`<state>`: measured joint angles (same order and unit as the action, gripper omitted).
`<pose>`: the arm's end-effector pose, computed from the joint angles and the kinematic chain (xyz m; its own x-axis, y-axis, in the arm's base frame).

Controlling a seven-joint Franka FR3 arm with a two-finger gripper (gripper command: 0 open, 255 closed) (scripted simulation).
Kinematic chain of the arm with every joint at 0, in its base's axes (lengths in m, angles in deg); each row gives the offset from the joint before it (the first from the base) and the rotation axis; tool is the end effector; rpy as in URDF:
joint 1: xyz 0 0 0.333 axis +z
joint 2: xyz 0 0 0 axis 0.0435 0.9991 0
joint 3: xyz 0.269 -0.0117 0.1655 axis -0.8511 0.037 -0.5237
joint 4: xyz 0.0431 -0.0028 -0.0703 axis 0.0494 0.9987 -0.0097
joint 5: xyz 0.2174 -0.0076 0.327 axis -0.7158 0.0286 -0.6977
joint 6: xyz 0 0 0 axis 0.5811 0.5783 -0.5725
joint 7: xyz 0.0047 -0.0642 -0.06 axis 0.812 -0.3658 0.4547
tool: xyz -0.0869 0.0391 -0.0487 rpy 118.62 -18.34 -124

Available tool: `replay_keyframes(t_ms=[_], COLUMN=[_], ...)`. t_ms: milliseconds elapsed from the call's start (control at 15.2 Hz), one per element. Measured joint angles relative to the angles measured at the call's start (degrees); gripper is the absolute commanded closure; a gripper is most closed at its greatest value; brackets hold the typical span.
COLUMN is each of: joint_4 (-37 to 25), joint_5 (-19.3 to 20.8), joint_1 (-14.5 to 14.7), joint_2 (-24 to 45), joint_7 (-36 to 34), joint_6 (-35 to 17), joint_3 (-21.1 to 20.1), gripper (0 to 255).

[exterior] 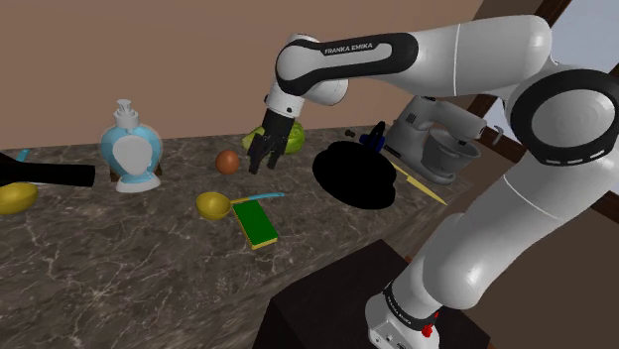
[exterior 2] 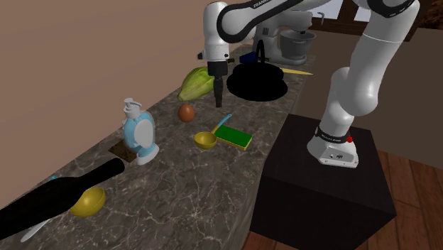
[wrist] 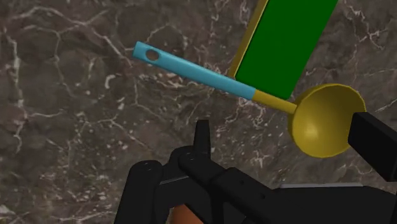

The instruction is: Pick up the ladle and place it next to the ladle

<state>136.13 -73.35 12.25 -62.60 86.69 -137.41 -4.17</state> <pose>0.4929 0.1405 0.4256 0.9366 0.3475 -0.0450 0.3136 -0.8886 -0.3347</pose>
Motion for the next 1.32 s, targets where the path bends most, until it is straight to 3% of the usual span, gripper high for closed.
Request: replay_keyframes(t_ms=[528,1320], joint_4=[-7.87,-5.67], joint_5=[-5.85,-7.22], joint_1=[2.42,3.57], joint_2=[12.68,15.15], joint_7=[6.22,7.08], joint_6=[-3.37,-8.33], joint_3=[-2.52,-3.55], gripper=[0,0])
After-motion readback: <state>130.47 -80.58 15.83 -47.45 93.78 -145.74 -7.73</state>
